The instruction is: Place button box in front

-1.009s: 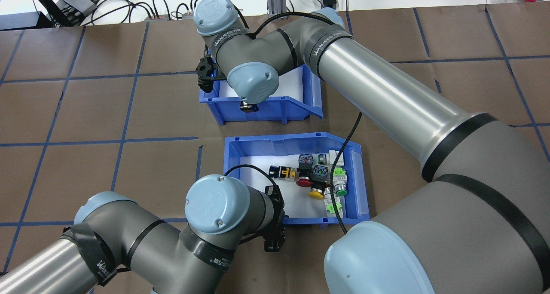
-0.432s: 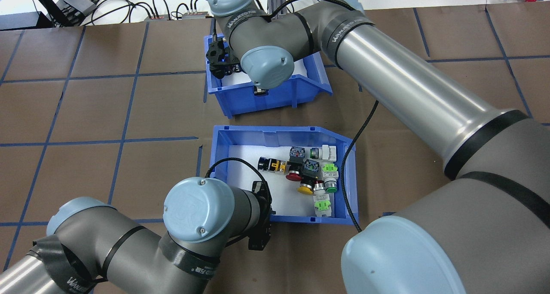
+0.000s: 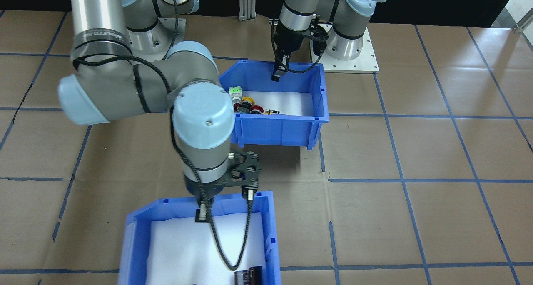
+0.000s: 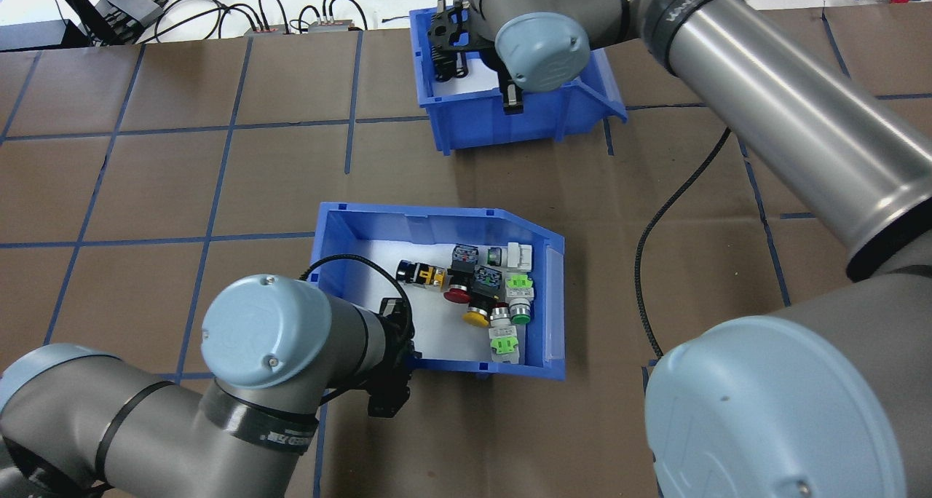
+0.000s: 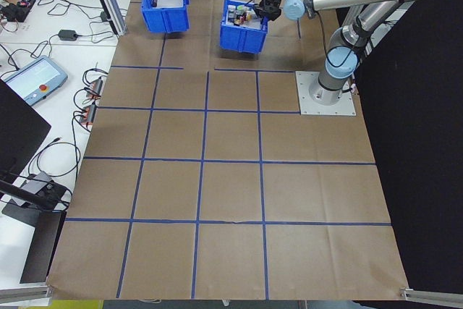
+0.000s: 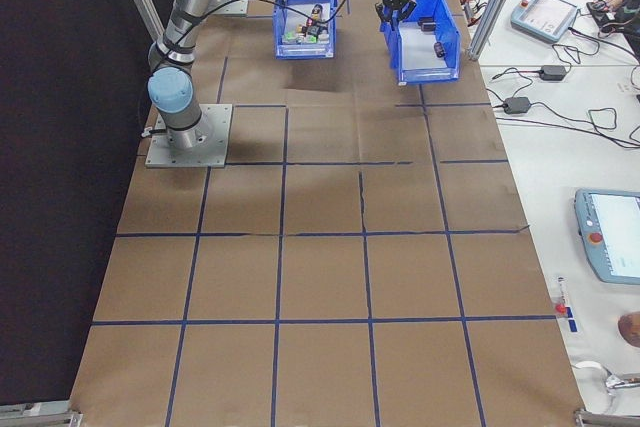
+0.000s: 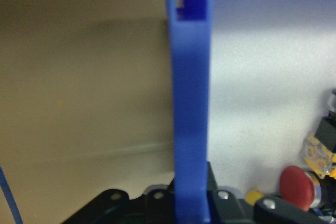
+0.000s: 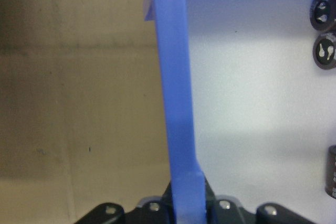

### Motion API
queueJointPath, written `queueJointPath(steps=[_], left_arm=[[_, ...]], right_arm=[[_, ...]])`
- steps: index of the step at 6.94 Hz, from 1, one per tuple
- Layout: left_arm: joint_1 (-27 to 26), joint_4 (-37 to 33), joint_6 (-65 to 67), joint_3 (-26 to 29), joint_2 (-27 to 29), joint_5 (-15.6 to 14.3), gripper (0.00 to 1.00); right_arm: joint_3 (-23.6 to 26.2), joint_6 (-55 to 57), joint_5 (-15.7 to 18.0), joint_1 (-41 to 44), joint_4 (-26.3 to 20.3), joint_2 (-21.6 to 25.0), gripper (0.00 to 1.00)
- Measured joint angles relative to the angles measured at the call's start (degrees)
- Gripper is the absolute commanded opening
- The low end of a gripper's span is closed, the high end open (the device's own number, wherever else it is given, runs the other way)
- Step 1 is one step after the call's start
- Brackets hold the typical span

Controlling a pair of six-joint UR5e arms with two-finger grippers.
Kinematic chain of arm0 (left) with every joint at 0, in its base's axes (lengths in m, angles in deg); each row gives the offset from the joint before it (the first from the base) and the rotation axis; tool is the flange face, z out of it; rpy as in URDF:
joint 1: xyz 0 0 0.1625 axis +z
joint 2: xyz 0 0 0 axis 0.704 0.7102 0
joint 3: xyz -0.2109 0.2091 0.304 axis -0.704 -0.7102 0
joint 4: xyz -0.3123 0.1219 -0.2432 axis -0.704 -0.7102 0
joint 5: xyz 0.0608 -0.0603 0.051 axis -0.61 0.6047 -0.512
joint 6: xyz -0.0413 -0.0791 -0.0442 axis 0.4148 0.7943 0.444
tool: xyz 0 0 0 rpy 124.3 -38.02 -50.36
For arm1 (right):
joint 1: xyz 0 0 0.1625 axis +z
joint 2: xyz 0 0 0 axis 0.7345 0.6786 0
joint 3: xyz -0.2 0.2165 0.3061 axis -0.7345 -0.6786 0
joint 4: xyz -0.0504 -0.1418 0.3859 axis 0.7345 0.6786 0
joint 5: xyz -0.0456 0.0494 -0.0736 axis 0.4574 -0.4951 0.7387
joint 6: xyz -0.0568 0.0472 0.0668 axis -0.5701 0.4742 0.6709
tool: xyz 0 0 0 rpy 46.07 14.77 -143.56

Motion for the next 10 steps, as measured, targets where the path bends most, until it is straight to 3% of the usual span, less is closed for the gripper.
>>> queueJointPath(steps=[2, 4, 7, 10], left_arm=[[9.08, -1.46, -6.82, 1.62, 0.30, 2.62, 0.00], [13.19, -0.96, -10.26, 8.02, 7.58, 3.50, 0.00], [11.81, -0.34, -9.96, 28.47, 27.37, 3.52, 0.00], [4.57, 0.29, -2.25, 47.95, 45.31, 3.35, 0.00]], right_arm=[[1.44, -6.45, -0.08, -7.94, -3.60, 3.95, 0.00], [7.78, -14.26, -0.21, -15.87, -4.54, 10.75, 0.00], [21.98, -18.23, -0.30, -21.17, -3.76, 22.76, 0.00], [31.15, -22.74, -0.72, -27.03, -3.49, 31.24, 0.00]])
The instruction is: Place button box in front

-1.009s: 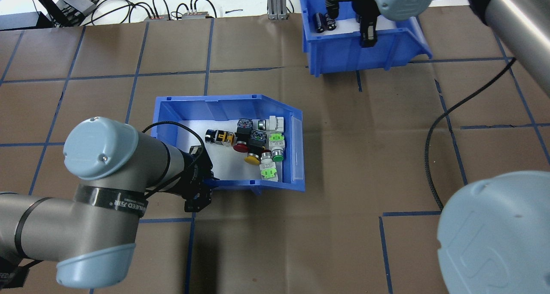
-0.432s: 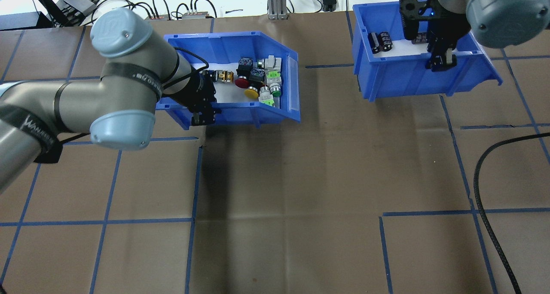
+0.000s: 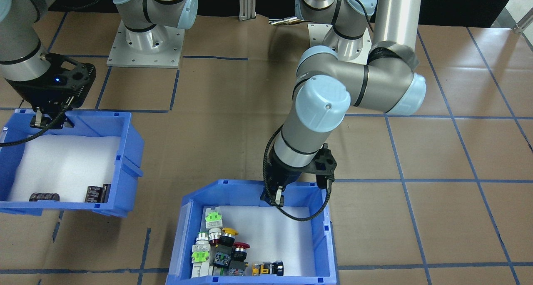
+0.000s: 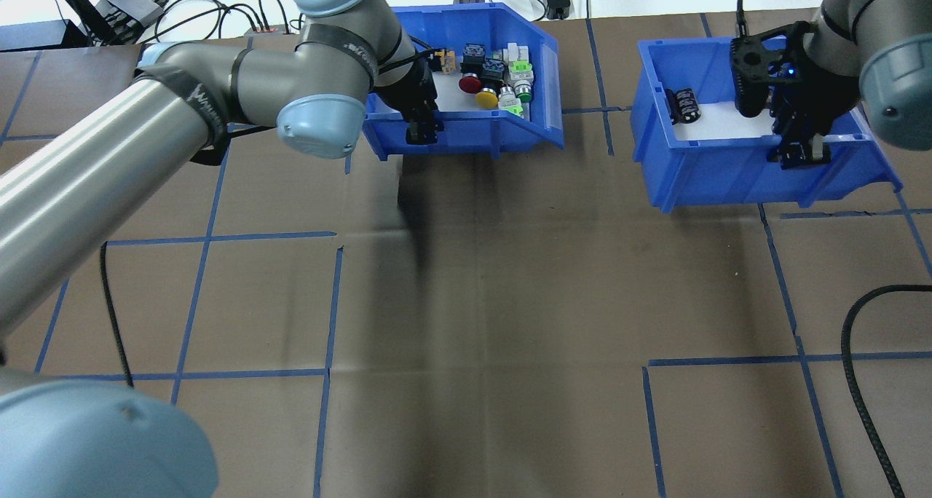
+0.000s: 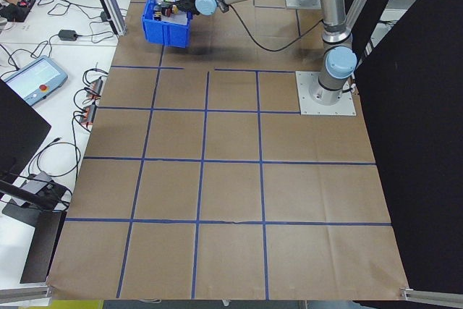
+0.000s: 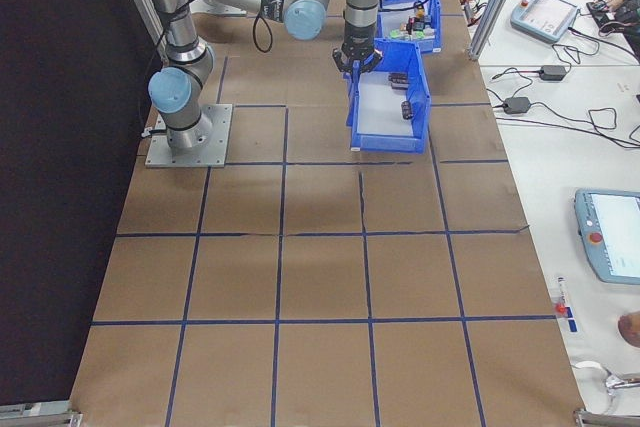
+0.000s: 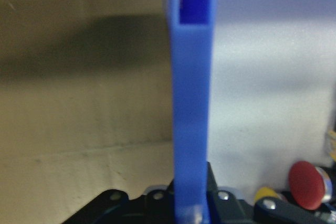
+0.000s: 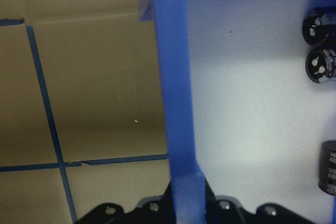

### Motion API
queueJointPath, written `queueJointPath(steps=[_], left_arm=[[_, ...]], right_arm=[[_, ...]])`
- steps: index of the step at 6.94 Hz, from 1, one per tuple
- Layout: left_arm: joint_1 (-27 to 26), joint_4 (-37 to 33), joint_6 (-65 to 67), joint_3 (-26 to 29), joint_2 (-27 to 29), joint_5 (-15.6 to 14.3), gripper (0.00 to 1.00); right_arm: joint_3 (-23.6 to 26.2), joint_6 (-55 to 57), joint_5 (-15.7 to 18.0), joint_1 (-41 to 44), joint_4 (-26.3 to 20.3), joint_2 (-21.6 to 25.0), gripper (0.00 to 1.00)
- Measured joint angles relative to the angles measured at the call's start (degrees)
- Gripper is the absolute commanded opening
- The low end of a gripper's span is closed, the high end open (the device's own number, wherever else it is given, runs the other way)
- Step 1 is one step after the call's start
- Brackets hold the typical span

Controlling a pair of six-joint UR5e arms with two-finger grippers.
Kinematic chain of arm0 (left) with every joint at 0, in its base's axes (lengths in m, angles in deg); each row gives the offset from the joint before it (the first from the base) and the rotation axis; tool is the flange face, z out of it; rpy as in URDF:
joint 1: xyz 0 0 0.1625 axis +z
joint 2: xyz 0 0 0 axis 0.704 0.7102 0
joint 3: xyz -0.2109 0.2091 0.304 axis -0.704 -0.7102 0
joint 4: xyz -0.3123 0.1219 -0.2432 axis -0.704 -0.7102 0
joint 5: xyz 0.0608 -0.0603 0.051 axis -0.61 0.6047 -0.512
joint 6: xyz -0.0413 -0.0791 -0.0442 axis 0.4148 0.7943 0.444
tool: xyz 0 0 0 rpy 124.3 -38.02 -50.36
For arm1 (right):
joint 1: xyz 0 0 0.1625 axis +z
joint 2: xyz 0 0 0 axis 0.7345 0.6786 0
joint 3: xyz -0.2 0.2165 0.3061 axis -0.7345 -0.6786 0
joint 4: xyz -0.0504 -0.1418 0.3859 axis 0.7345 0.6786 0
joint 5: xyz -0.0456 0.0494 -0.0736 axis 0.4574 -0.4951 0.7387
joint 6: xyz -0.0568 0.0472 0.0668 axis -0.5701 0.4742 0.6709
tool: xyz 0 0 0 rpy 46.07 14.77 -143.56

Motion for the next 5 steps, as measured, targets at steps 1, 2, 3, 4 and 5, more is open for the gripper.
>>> queueJointPath(steps=[1, 2, 3, 4, 5], left_arm=[[-1.50, 0.12, 2.37, 3.56, 3.65, 0.07, 0.01], [-2.57, 0.40, 4.09, 5.50, 6.09, 0.16, 0.02], [-3.22, 0.68, 4.90, 6.25, 7.35, 0.27, 0.05], [-3.54, 0.80, 5.23, 6.51, 7.90, 0.37, 0.30], [-3.63, 0.83, 5.34, 6.60, 8.13, 0.75, 0.51]], right_arm=[[2.89, -1.25, -0.64, -1.29, 0.16, 2.62, 0.00], [5.65, -2.04, -0.98, -1.82, 1.13, 4.91, 0.01], [7.41, -2.68, -1.06, -1.99, 2.64, 6.28, 0.01], [8.26, -2.89, -1.05, -2.03, 3.38, 6.88, 0.01], [8.77, -2.89, -1.04, -2.06, 3.48, 7.27, 0.01]])
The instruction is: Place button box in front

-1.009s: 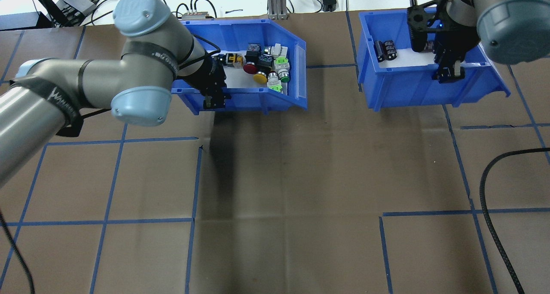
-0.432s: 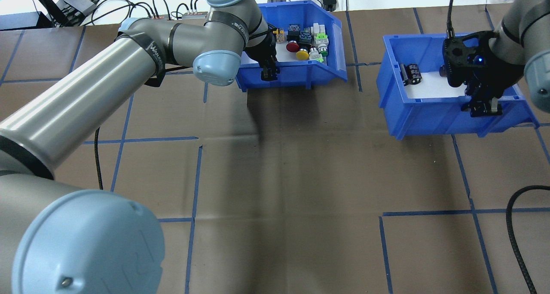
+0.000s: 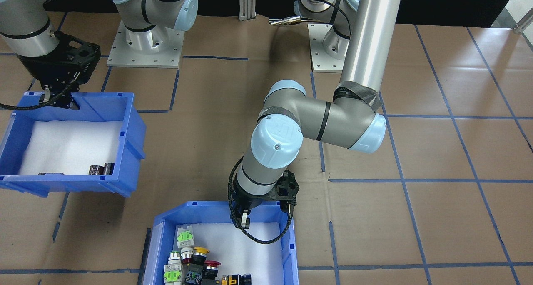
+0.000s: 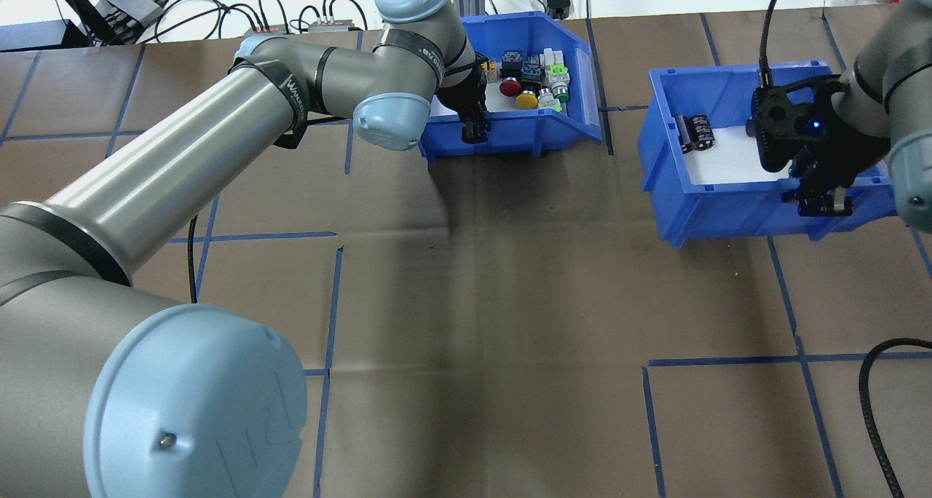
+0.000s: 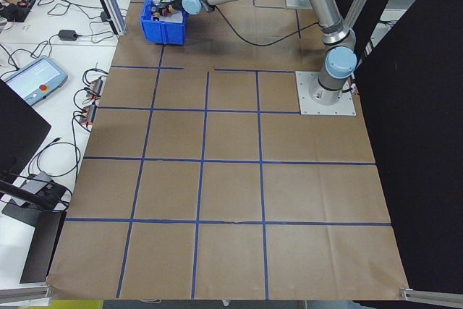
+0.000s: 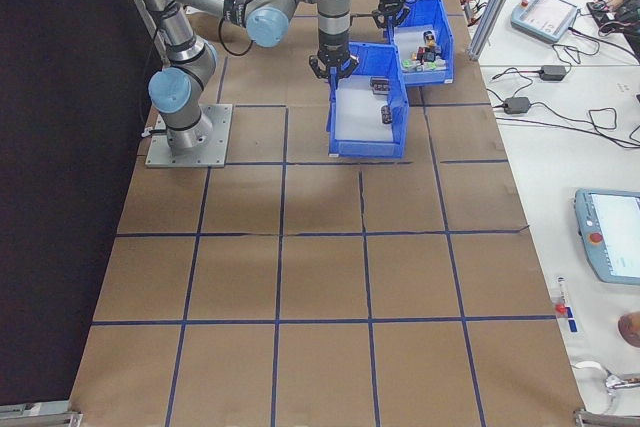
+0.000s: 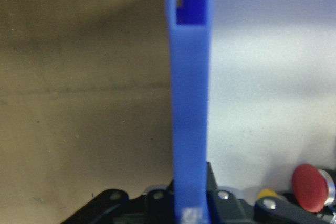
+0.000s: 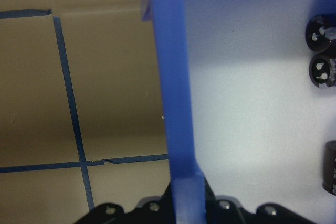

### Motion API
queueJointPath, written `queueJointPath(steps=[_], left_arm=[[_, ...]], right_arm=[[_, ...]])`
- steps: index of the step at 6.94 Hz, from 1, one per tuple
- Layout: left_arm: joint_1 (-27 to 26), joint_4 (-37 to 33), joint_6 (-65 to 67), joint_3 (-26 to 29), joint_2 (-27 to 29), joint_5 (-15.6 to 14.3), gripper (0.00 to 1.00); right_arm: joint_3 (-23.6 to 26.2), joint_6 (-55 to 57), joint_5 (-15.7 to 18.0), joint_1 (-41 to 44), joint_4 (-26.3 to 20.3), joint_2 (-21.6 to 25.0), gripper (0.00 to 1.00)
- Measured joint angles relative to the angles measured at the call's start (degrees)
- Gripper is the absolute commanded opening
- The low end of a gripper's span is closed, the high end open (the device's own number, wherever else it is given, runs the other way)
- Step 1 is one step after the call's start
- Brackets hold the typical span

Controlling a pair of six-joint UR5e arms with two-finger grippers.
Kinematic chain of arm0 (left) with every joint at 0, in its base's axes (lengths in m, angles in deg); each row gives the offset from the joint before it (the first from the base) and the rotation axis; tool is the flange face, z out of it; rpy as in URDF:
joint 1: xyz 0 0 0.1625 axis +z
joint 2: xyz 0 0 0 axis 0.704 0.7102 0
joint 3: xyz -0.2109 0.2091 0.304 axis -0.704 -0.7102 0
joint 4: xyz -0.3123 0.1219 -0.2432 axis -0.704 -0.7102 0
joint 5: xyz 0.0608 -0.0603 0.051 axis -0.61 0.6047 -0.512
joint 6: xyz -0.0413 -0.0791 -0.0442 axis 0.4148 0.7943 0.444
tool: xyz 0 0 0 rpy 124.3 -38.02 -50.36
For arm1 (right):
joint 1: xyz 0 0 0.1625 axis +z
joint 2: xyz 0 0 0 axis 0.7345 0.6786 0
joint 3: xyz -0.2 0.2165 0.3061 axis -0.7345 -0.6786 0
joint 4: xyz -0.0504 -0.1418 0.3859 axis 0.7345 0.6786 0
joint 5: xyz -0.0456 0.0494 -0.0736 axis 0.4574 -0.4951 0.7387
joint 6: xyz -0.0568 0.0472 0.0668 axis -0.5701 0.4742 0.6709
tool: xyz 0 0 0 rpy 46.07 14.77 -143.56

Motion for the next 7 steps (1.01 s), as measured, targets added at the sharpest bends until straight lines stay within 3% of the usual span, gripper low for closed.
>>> queueJointPath(steps=[1, 4, 7], left_arm=[[0.00, -0.02, 0.04, 0.10, -0.08, 0.59, 0.99], [0.91, -2.59, -2.51, -0.10, -2.60, 2.30, 1.00], [7.03, -16.81, -17.13, -1.14, -12.62, 2.09, 0.99]], right_arm=[[0.69, 0.05, 0.01, -0.01, -0.09, 0.64, 0.01], [6.31, 0.31, -0.03, 0.41, -0.48, 6.41, 0.01], [13.79, 2.17, -2.81, 3.46, -1.48, 14.06, 0.01]])
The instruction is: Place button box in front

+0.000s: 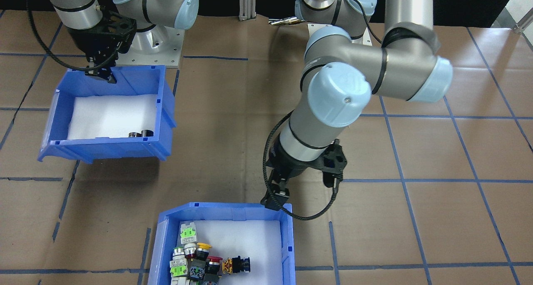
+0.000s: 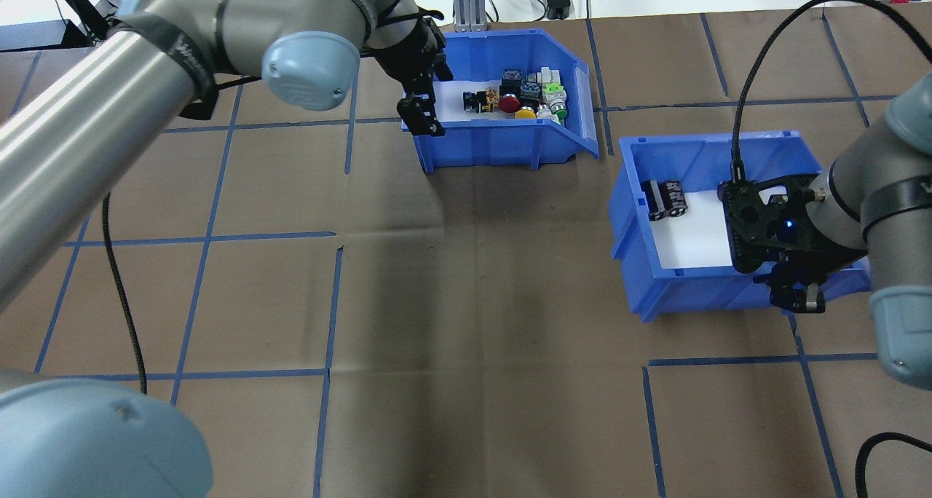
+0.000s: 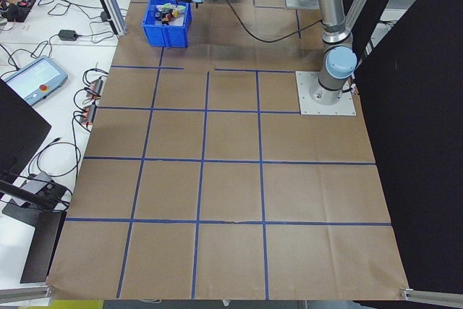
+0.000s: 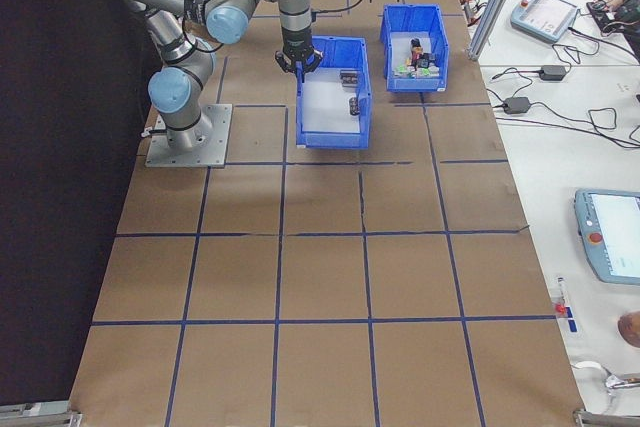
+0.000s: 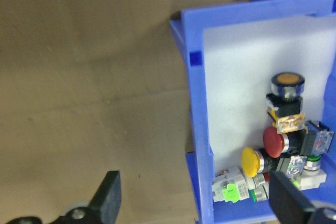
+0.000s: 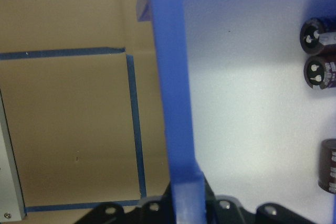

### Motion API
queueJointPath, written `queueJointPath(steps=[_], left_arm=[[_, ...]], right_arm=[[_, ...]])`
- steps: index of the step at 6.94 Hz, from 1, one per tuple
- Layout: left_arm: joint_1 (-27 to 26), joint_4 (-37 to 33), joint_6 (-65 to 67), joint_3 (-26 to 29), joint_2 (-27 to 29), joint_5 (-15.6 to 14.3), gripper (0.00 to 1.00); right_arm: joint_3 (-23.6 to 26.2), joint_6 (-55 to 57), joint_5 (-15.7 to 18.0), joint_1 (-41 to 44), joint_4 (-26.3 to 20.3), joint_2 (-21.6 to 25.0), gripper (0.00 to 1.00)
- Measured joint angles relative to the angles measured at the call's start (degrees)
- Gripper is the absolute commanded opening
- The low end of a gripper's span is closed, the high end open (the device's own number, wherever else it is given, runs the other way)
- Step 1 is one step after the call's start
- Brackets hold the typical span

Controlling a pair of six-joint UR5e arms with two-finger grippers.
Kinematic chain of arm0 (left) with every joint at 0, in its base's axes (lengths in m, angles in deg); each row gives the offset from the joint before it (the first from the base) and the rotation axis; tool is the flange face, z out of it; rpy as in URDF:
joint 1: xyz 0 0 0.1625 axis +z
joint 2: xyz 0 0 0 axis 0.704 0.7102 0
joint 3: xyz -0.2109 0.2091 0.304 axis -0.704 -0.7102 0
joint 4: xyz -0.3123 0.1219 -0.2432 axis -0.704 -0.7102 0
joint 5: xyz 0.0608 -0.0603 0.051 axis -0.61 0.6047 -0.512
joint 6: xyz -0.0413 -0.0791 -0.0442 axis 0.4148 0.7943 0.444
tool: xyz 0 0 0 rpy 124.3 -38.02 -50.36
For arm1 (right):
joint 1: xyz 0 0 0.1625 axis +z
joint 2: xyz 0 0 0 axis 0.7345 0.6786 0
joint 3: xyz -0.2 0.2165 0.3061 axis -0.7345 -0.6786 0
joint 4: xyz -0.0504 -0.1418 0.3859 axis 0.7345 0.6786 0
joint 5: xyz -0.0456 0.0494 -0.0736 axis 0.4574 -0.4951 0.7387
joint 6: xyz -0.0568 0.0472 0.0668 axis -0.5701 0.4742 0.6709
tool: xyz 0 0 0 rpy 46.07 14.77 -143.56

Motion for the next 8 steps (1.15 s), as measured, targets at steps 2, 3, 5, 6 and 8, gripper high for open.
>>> queueJointPath(steps=[2, 3, 5, 6, 8], left_arm=[[5.88, -7.10, -17.84, -0.21, -5.00, -4.12, 0.99], [9.13, -9.55, -30.35, -0.21, -6.70, -5.51, 0.99], [13.72, -11.94, -53.12, -0.16, -9.38, -7.42, 0.99], [14.41, -12.51, -61.88, -0.01, -10.38, -10.00, 0.99], [14.63, -16.91, -76.42, -0.27, -13.41, -12.88, 0.99]], right_arm=[[1.43, 7.70, -0.60, 7.84, -0.48, 0.88, 0.01], [1.62, 11.83, -0.67, 11.87, -0.54, 0.63, 0.01], [1.81, 18.27, -0.75, 18.29, -0.50, 0.13, 0.01], [1.94, 22.27, -0.68, 21.95, -0.05, -0.89, 0.01], [2.05, 30.90, -0.44, 29.87, 4.66, -5.40, 0.01]])
